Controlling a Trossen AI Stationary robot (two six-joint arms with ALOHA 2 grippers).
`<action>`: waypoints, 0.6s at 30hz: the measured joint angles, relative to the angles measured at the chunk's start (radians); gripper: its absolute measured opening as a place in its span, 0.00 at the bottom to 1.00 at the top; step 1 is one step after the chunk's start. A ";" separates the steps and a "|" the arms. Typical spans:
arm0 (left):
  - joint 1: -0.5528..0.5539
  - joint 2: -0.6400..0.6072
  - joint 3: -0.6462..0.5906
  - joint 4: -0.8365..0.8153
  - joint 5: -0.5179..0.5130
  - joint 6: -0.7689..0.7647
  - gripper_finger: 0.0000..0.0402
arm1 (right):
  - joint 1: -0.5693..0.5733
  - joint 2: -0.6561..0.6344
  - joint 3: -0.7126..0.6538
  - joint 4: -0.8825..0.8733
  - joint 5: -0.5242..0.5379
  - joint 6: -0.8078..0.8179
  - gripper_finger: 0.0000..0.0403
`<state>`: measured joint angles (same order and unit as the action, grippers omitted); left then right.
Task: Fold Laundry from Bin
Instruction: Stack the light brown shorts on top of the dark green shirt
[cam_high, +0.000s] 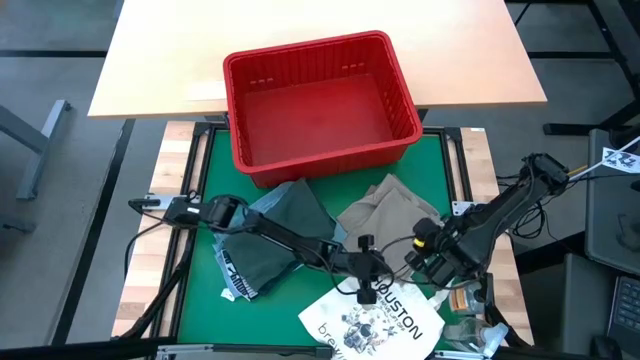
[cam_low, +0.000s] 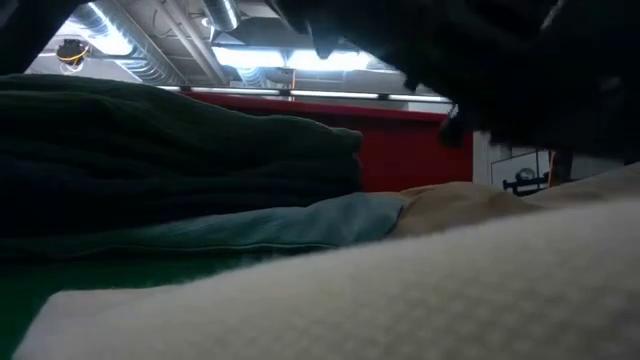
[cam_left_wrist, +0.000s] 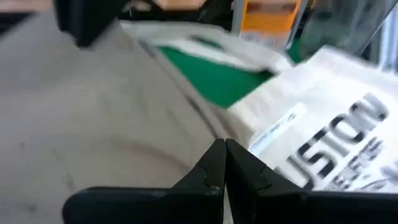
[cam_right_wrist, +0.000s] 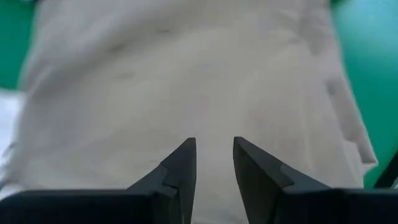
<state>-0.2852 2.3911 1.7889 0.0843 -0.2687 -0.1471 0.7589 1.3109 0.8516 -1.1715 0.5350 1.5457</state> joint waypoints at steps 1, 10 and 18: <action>0.000 -0.008 0.000 0.002 0.002 0.000 0.00 | 0.000 0.000 0.019 0.003 -0.016 -0.057 0.26; -0.001 -0.050 0.000 -0.007 0.001 0.006 0.00 | 0.001 0.000 0.064 0.267 -0.208 -0.403 0.26; 0.013 -0.050 0.000 -0.009 -0.063 0.157 0.06 | 0.000 0.000 0.064 0.354 -0.258 -0.408 0.26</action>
<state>-0.2726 2.3409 1.7889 0.0753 -0.3316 0.0102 0.7589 1.3109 0.9157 -0.8175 0.2771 1.1378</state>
